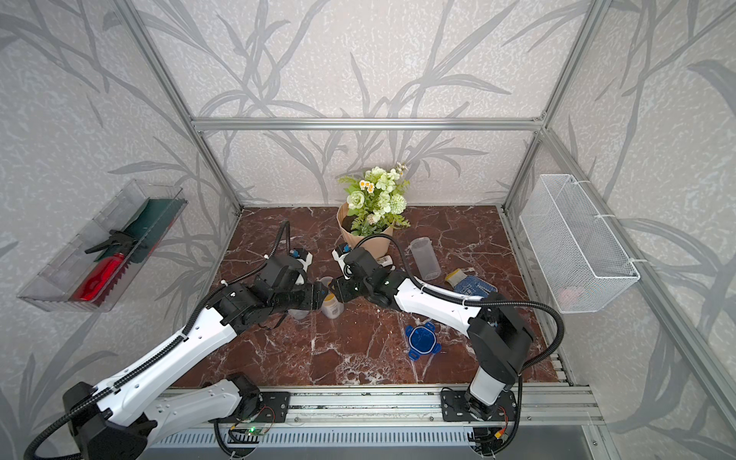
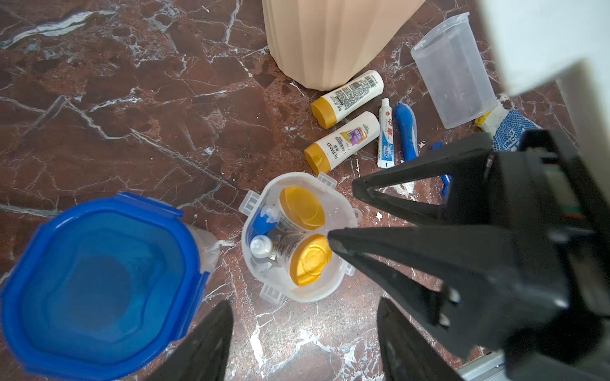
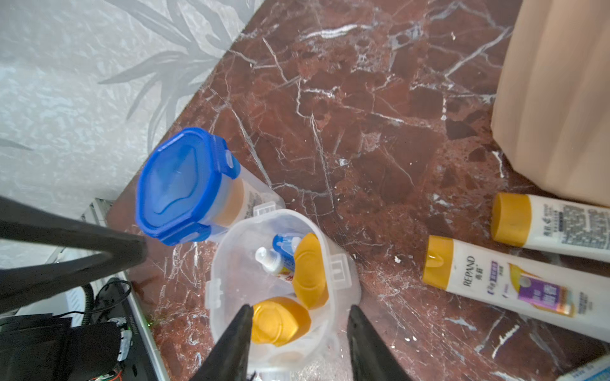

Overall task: Take out toiletry kits
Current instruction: Pick up the container from the center of the board.

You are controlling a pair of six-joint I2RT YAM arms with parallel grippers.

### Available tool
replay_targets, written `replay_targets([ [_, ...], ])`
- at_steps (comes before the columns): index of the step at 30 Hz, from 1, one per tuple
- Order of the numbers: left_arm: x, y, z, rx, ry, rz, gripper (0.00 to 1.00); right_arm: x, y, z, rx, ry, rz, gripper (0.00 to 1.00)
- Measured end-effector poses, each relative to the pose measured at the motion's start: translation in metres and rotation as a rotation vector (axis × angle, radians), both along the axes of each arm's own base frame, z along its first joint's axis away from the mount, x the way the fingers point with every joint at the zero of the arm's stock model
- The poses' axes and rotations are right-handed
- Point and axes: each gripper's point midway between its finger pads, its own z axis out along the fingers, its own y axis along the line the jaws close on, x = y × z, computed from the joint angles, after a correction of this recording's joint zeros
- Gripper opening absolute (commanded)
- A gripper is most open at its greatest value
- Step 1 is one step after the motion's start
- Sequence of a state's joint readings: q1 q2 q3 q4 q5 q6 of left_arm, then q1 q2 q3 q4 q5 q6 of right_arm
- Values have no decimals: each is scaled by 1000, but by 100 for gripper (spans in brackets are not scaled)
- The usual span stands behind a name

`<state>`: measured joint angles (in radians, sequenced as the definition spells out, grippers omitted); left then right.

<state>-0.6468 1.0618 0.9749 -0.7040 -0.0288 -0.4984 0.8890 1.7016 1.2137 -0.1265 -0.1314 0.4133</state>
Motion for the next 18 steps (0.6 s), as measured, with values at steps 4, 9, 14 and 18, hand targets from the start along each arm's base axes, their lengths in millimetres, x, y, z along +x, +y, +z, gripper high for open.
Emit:
replay_targets([
  [4, -1, 3, -8, 12, 15, 5, 69, 2, 2, -18, -44, 33, -2, 41],
  [9, 0, 6, -13, 19, 26, 13, 69, 2, 2, -21, -54, 43, -2, 29],
  [14, 4, 6, -17, 24, 36, 21, 71, 3, 5, -14, -48, 45, 3, 16],
  [18, 8, 2, -23, 28, 48, 13, 76, 0, 3, -16, -59, 61, 8, 6],
])
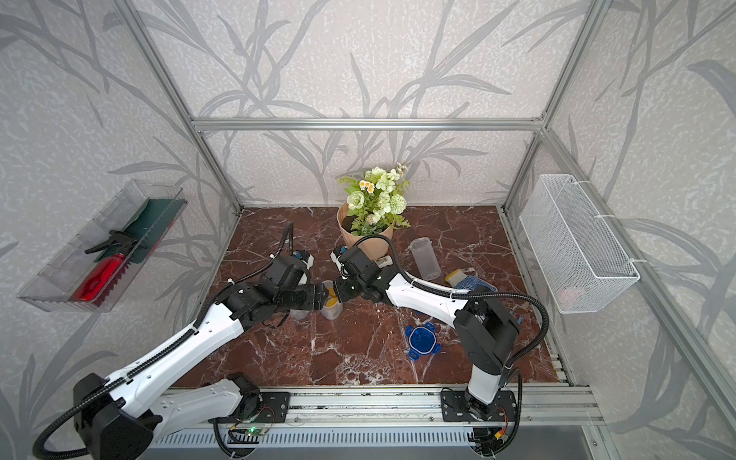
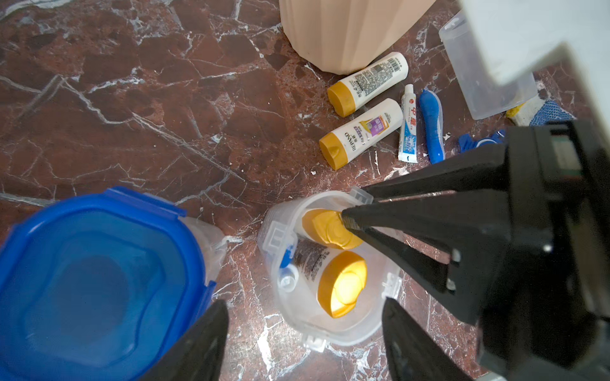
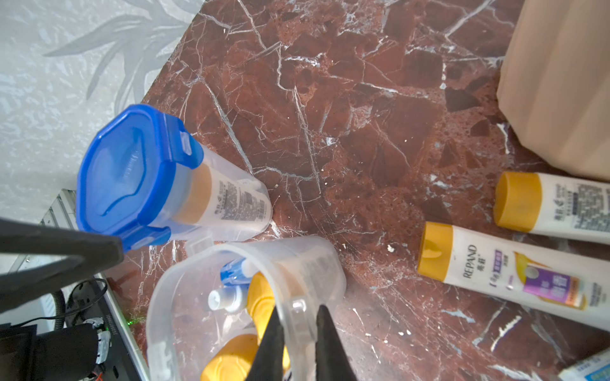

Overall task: Take out toiletry kits
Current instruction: 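Pick up the container from the center of the board, then pour the toiletry kits out of the container.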

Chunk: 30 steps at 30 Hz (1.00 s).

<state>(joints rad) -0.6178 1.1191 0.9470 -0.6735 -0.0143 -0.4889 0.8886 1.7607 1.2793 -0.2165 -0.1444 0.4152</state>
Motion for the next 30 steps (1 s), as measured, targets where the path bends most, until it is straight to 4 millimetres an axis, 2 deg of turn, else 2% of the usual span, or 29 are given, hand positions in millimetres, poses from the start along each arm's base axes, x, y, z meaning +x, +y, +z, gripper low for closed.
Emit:
replay_targets([
  [4, 3, -5, -11, 10, 30, -8, 76, -5, -4, 1, -11, 16, 5, 0],
  [8, 5, -8, -19, 20, 53, -15, 76, -14, -13, 4, -30, 39, 12, 0],
  [12, 7, -11, -21, 17, 61, -25, 75, -24, -27, 14, -40, 50, 13, 0],
  [15, 11, -17, -20, 6, 59, -35, 71, -30, -35, 25, -26, 54, 19, 0],
  [17, 12, -21, -22, 0, 64, -44, 65, -33, -39, 31, -16, 55, 22, 0],
  [20, 13, -31, -24, -21, 73, -76, 43, -34, -42, 34, -11, 54, 20, 1],
  [22, 11, -42, -25, -43, 81, -101, 23, -35, -45, 30, -20, 61, 20, 1],
  [25, 4, -54, -32, -52, 113, -154, 4, -35, -48, 24, -25, 67, 16, 3],
  [26, 1, -59, -37, -53, 130, -170, 0, -35, -50, 22, -29, 64, 18, 6],
  [28, -1, -64, -44, -51, 154, -190, 0, -37, -54, 18, -38, 71, 14, 15],
  [30, -3, -68, -48, -59, 172, -202, 0, -38, -58, 14, -44, 76, 9, 30],
])
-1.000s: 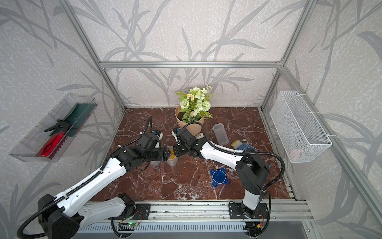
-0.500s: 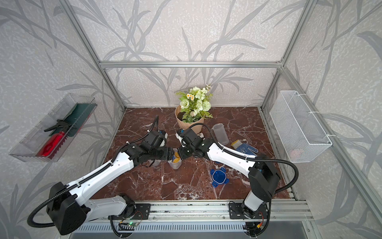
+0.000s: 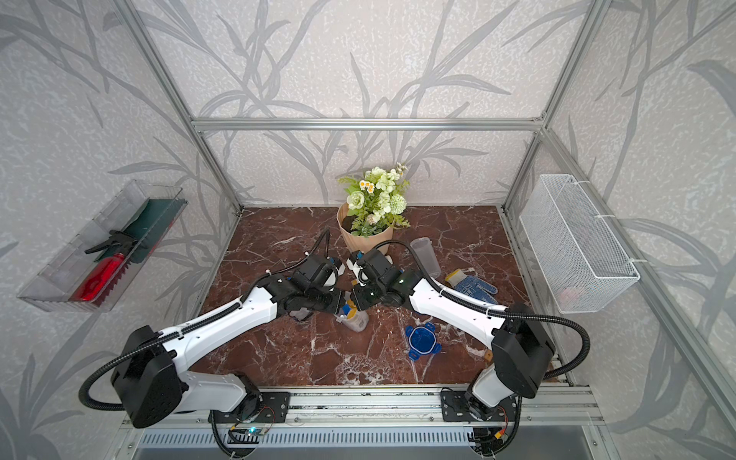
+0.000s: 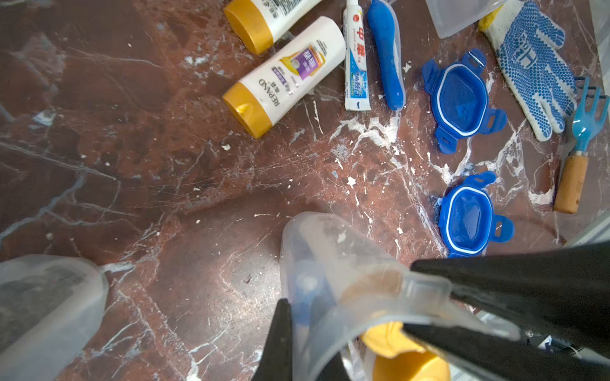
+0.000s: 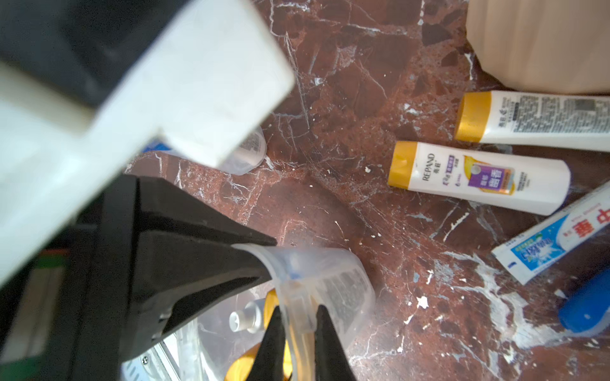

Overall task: Take out toiletry kits
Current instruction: 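Pour the toiletry kits out of the container.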

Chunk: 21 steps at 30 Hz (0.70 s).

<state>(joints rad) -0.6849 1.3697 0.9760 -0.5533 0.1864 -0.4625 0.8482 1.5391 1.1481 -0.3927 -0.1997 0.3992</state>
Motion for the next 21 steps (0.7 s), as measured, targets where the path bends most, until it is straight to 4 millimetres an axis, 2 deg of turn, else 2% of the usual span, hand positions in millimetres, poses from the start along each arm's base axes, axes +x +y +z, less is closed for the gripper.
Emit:
replay_targets([
  [2, -2, -2, -3, -8, 20, -1, 0, 0, -5, 1, 12, -2, -12, 53],
  [5, 0, -4, -4, -34, 31, -1, 0, -1, -16, 14, 62, -41, -30, 68],
  [7, -1, -6, -4, -57, 43, -6, 0, -2, -28, 29, 112, -99, -43, 75],
  [8, -1, -6, -4, -68, 51, -6, 0, -5, -35, 38, 138, -136, -46, 98],
  [13, -6, -14, 0, -156, 92, -24, 0, -24, -67, 87, 246, -386, -11, 99],
  [15, -8, -19, 5, -223, 102, -30, 0, -34, -73, 99, 256, -458, 26, 99],
  [18, -13, -28, 16, -315, 122, -46, 0, -50, -73, 102, 228, -547, 106, 99],
  [21, -16, -37, 31, -396, 133, -70, 0, -66, -70, 87, 152, -587, 192, 99],
])
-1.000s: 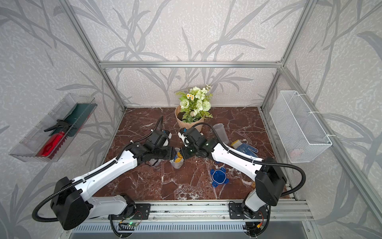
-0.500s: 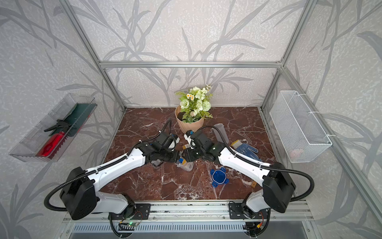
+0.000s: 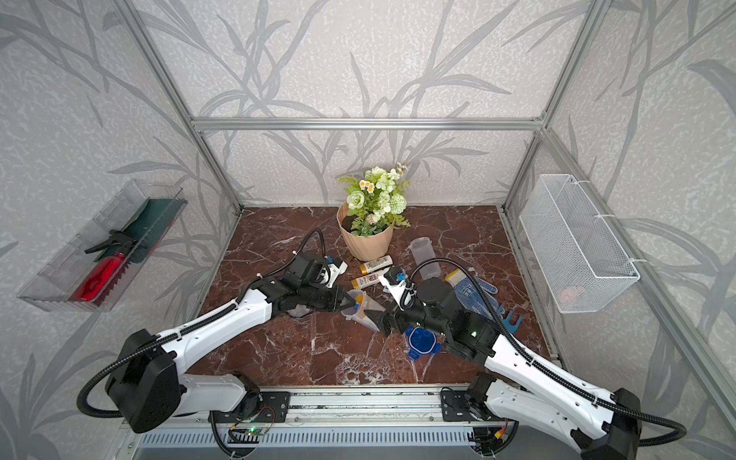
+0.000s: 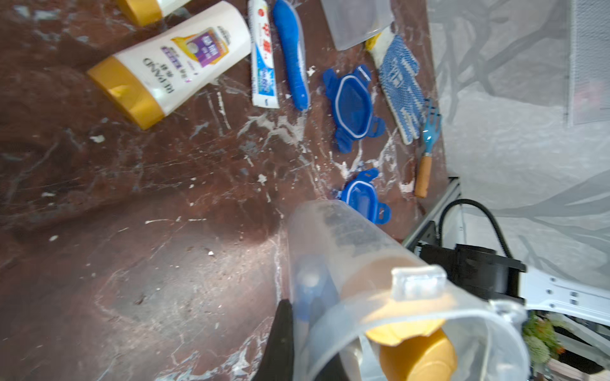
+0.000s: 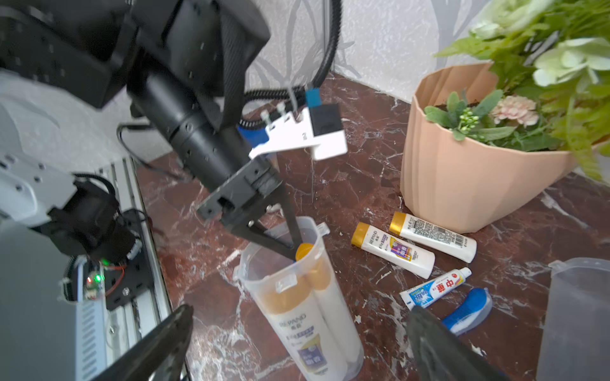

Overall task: Take out toiletry kits
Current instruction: 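Pour the toiletry kits out of the container.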

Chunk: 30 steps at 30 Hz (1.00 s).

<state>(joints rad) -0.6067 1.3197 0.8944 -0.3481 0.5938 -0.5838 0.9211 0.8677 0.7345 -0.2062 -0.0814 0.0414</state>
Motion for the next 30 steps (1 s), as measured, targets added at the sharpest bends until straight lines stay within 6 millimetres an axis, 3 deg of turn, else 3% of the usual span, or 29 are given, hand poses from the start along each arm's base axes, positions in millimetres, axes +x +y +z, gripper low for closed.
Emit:
replay_targets([
  [4, -6, -9, 20, -105, 13, -25, 0, -11, 0, -25, -125, -52, 37, 99],
  [8, -13, -13, 33, -185, 43, -49, 0, -9, -7, -40, -196, -90, 23, 99],
  [18, -26, -18, 54, -335, 120, -91, 0, 1, -10, -50, -256, -136, -6, 100],
  [30, -29, -18, 54, -404, 175, -88, 1, -5, -5, -69, -342, -119, 67, 43],
])
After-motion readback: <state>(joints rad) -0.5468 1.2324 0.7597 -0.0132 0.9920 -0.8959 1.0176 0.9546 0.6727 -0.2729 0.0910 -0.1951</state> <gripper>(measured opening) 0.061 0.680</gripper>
